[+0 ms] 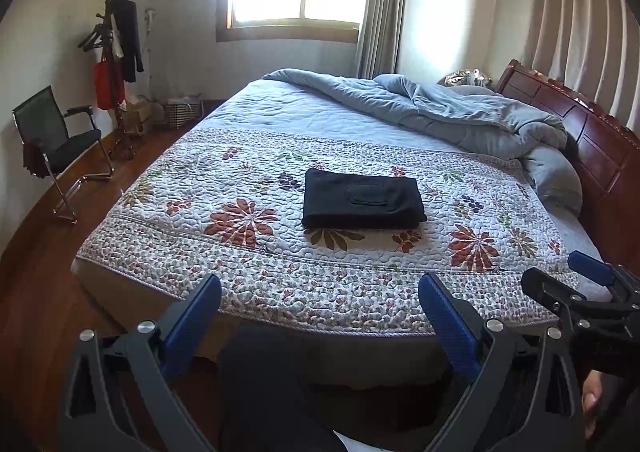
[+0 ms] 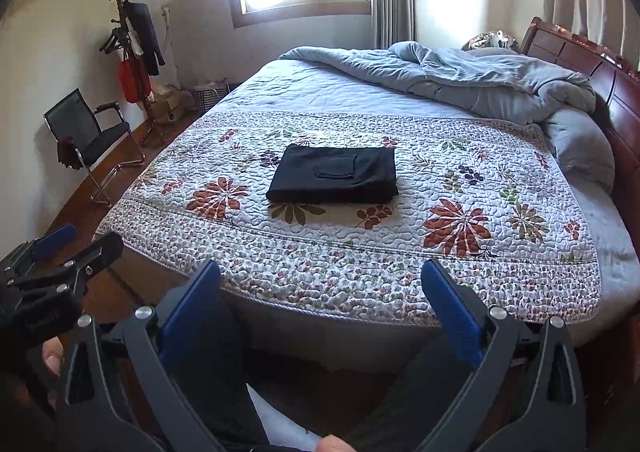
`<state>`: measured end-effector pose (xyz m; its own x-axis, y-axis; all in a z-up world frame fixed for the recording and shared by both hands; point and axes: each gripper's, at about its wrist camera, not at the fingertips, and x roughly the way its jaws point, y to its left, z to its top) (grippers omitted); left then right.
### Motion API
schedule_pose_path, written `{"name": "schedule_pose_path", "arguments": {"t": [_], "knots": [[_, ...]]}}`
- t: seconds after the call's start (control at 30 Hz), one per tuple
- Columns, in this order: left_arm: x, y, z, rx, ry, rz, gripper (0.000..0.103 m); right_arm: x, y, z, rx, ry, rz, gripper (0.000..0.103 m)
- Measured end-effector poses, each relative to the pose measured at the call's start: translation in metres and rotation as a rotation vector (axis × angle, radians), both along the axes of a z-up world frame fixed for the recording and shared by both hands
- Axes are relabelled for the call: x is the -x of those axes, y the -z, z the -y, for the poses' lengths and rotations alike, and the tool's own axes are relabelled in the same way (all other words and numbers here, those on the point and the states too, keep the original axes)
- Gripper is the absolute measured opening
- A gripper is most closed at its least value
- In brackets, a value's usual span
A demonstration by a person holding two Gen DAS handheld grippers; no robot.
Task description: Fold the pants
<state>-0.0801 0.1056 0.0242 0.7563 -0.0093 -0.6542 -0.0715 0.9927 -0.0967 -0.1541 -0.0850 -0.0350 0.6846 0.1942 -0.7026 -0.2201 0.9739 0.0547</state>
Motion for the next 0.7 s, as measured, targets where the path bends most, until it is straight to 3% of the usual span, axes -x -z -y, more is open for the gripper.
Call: {"name": "schedule_pose_path", "arguments": {"t": [0.37,0.7], "knots": [[-0.0014,-0.0039,-0.0004,0.004,0.018,0.053,0.099,-0.0041,0.0037,0.0004,-0.007,0.001,-0.009,0.100],[-0.0017,-0.0002,0.0012,-0.004,0.009,0.051,0.099,-0.0046,0.0041,0.0035,-0.011,0.012,-0.006,0.100]]}}
